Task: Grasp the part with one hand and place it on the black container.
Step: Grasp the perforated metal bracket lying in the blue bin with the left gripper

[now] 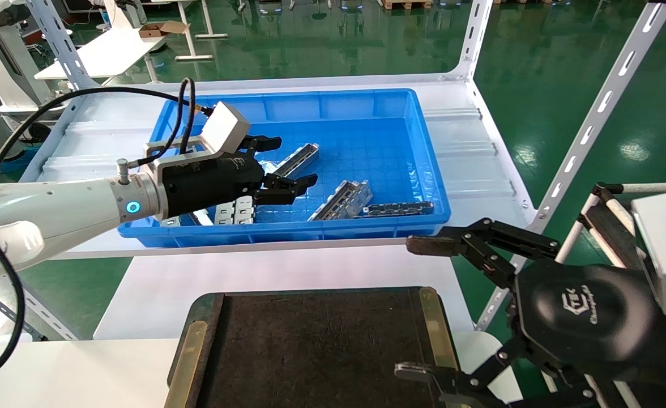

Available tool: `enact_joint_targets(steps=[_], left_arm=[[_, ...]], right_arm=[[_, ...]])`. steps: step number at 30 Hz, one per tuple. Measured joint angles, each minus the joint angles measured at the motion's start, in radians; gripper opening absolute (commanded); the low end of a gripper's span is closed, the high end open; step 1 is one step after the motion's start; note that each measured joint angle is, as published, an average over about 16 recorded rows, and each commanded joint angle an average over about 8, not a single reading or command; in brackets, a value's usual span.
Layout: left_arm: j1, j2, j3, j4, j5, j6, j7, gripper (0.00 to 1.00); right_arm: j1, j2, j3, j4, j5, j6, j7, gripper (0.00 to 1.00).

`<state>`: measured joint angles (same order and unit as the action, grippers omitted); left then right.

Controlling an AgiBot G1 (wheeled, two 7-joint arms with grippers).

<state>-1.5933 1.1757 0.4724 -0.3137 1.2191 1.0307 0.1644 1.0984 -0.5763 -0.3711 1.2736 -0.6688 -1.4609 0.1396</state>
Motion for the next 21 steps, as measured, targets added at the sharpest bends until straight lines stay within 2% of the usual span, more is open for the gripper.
enact_joint_targets(steps=[10, 21], left_arm=[[-0.054, 0.085, -0.007, 0.187, 0.004, -0.131, 0.092, 1.0], [-0.068, 0.148, -0.014, 0.28, -0.001, -0.295, 0.13, 0.98]], right_arm=[[0.0, 0.0, 0.0, 0.0, 0.0, 0.0, 0.0, 1.0], [0.0, 0.0, 0.0, 0.0, 0.0, 0.0, 0.0, 1.0]])
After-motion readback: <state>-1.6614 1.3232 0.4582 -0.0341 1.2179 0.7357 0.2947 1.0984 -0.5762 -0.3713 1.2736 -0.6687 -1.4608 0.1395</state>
